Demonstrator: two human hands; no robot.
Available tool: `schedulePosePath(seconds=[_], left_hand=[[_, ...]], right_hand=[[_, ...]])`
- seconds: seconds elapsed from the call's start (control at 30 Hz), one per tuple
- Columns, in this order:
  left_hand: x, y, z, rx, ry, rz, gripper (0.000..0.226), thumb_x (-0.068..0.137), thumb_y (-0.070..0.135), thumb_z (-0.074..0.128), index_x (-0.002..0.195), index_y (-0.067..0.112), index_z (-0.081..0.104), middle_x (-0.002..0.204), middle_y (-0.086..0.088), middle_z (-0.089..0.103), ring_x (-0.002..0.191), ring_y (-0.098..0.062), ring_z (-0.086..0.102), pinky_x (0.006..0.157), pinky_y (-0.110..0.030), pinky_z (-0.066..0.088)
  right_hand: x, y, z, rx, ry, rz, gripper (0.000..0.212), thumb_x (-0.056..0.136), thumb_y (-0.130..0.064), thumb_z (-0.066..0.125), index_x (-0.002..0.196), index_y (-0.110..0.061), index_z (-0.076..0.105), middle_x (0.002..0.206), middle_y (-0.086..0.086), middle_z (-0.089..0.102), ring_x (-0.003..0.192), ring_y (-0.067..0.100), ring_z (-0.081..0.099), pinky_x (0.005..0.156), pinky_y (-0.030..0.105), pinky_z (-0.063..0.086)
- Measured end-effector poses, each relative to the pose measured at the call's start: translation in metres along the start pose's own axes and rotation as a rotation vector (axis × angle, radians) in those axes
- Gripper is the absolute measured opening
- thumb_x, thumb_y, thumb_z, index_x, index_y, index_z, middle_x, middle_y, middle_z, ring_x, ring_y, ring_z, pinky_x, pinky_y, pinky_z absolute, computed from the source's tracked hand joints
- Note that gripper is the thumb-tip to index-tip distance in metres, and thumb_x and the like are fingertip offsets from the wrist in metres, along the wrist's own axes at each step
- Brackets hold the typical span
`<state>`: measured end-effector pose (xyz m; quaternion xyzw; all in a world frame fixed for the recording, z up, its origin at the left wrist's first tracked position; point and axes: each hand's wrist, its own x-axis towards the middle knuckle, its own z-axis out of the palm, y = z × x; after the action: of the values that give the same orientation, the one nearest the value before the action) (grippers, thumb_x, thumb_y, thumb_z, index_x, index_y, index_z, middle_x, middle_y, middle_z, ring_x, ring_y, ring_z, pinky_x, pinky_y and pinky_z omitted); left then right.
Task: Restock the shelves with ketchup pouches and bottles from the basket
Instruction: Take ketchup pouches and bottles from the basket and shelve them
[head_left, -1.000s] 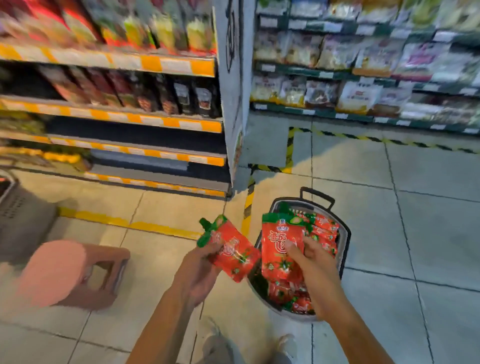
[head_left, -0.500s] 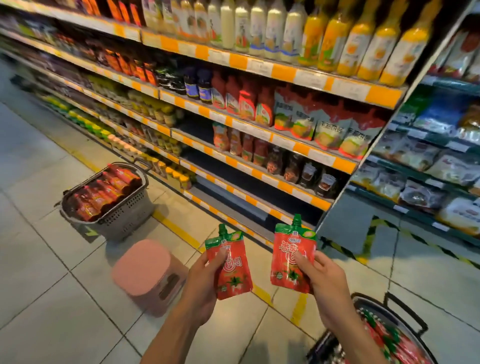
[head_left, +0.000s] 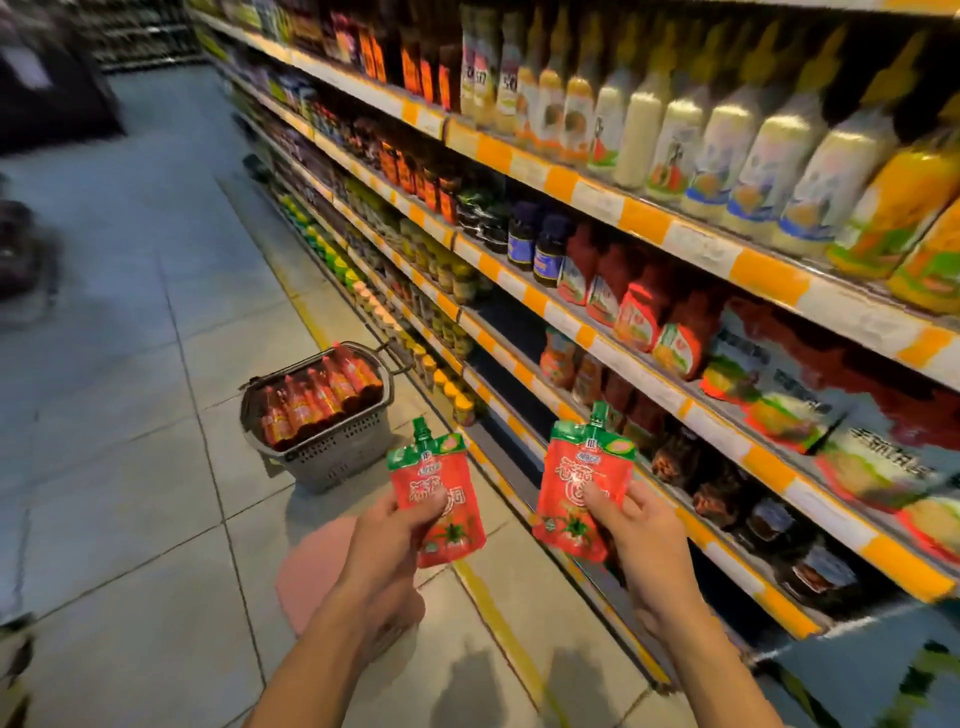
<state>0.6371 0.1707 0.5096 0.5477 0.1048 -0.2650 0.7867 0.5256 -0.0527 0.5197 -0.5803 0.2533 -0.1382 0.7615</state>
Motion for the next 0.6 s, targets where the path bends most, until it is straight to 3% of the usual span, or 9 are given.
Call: schedulePosePath(seconds=[0.1, 0.23, 0.4, 0.6], left_hand=[[0.036, 0.023, 0.013, -0.007, 0.053, 0.095, 0.044, 0.074, 0.012, 0.077, 0.116, 0.006, 0.066, 0.107, -0.019, 0.074, 0.088, -0.031, 0.074, 0.066, -0.039, 0.059], [0.082, 0.047, 0.022, -0.002, 0.118, 0.14, 0.044, 0.072, 0.017, 0.079, 0.114, 0.01, 0.068, 0.107, -0.014, 0.075, 0.094, -0.032, 0.074, 0.079, -0.044, 0.06], [0.159, 0.076, 0.023, 0.071, 0.144, 0.129, 0.043, 0.077, 0.021, 0.08, 0.117, 0.011, 0.068, 0.105, -0.008, 0.077, 0.094, -0.026, 0.075, 0.068, -0.027, 0.059], [0.288, 0.115, 0.02, 0.14, 0.079, 0.076, 0.047, 0.073, 0.023, 0.08, 0.117, 0.011, 0.068, 0.103, -0.006, 0.077, 0.093, -0.023, 0.075, 0.07, -0.028, 0.058]], right_hand=[[0.058, -0.021, 0.014, -0.018, -0.065, -0.014, 0.035, 0.083, -0.028, 0.076, 0.115, -0.014, 0.07, 0.105, 0.009, 0.077, 0.095, 0.026, 0.076, 0.069, 0.028, 0.06], [0.123, -0.033, 0.035, -0.025, -0.109, 0.001, 0.022, 0.092, -0.008, 0.068, 0.114, -0.01, 0.068, 0.099, 0.009, 0.078, 0.087, 0.023, 0.076, 0.065, 0.026, 0.059], [0.198, -0.038, 0.066, -0.059, -0.119, 0.009, 0.024, 0.092, -0.013, 0.069, 0.116, -0.016, 0.066, 0.102, 0.002, 0.078, 0.09, 0.018, 0.076, 0.063, 0.019, 0.058], [0.298, -0.024, 0.115, -0.099, -0.041, 0.04, 0.03, 0.09, -0.013, 0.07, 0.119, -0.013, 0.064, 0.102, 0.003, 0.078, 0.091, 0.018, 0.076, 0.065, 0.019, 0.057]])
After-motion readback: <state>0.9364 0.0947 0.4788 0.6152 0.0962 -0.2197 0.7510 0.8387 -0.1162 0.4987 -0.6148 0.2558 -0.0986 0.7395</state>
